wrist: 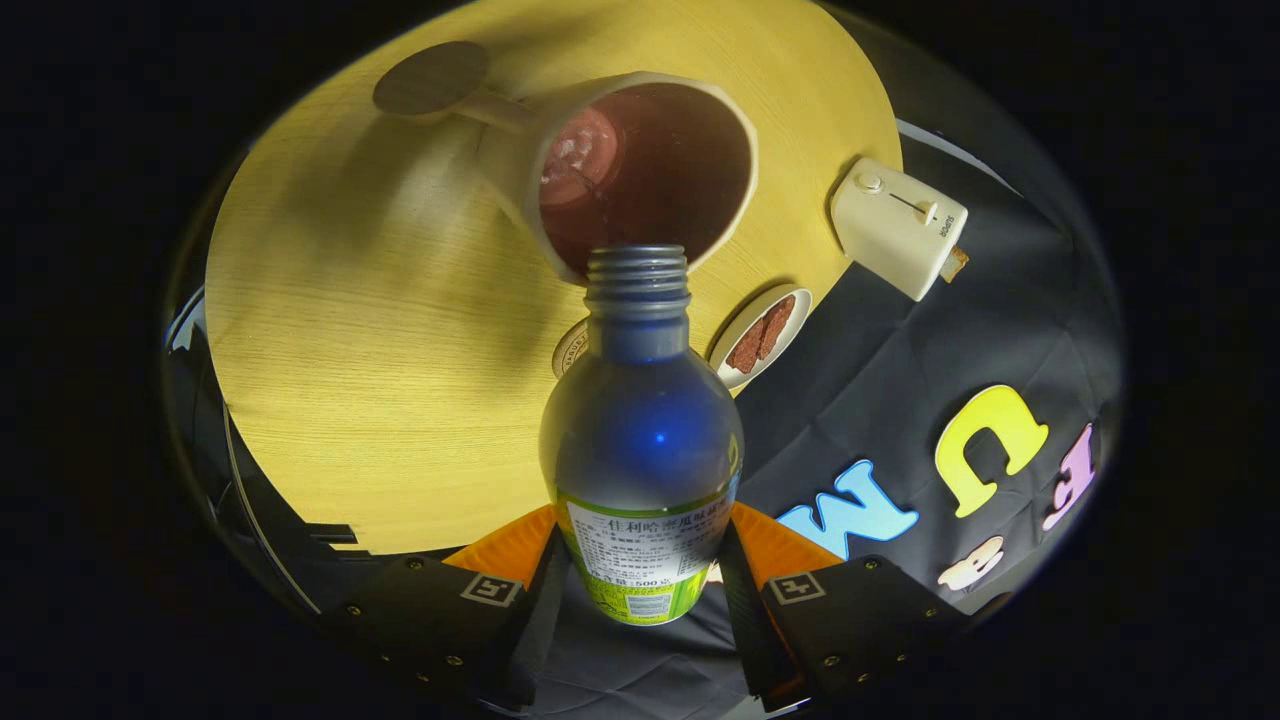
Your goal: Take the bottle from table, then pour the juice into the cup, finally place the bottle on the coaster
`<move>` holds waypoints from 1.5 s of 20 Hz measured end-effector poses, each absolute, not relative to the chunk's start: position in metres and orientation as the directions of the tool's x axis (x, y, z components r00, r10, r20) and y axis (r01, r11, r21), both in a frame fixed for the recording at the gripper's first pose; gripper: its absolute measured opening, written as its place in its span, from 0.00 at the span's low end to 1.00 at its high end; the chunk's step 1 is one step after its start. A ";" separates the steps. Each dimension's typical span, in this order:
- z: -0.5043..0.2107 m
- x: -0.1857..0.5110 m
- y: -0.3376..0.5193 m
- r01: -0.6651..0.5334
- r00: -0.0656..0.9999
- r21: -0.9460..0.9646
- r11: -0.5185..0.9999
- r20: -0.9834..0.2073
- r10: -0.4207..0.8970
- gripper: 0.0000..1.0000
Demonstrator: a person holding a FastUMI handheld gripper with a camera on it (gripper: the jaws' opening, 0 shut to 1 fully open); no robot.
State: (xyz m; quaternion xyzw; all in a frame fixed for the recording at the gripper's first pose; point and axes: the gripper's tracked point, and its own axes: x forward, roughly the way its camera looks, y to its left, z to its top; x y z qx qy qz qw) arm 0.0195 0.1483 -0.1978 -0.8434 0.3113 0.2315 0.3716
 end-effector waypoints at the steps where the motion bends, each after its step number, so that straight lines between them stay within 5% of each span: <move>1: -0.197 0.018 0.148 -0.695 0.700 -0.478 -0.537 -0.619 -0.355 0.75; 17: -0.195 0.019 0.146 -0.713 0.683 -0.463 -0.527 -0.627 -0.374 0.74; 30: -0.226 -0.010 0.126 -0.807 0.591 -0.556 -0.201 -0.764 -0.260 0.75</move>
